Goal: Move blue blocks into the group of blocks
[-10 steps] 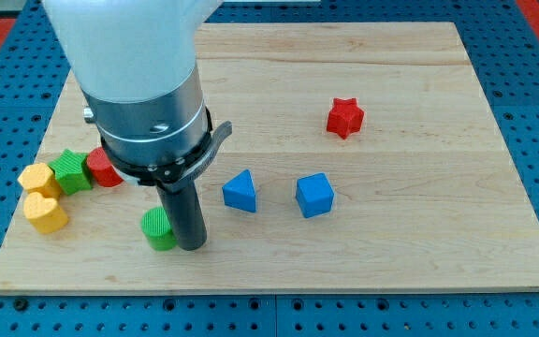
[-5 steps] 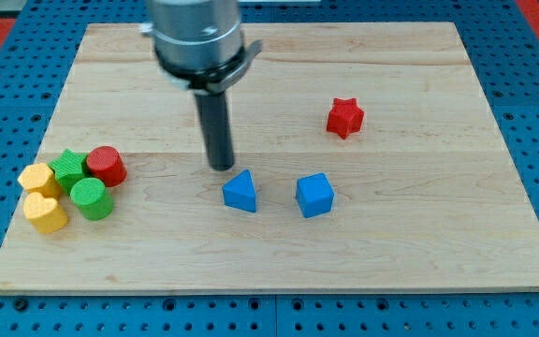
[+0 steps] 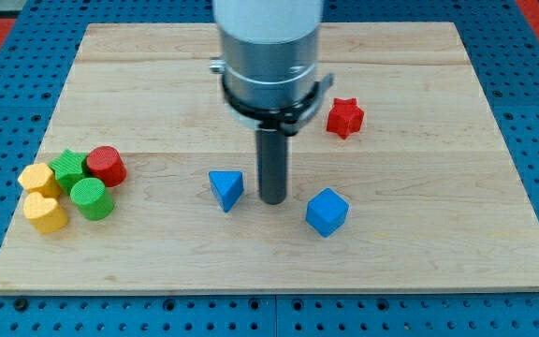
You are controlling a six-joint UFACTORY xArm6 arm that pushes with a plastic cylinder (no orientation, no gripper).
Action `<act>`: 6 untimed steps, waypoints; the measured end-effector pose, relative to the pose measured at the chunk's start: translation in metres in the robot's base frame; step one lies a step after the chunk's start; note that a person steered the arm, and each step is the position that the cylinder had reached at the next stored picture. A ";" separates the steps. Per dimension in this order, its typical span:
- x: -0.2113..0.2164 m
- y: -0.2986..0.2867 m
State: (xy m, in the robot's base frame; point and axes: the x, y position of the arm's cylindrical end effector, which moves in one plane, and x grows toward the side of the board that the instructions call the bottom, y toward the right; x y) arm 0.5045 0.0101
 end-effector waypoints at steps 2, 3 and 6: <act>0.003 -0.064; 0.003 -0.118; -0.057 0.010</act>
State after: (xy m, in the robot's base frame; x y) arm 0.4478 0.0197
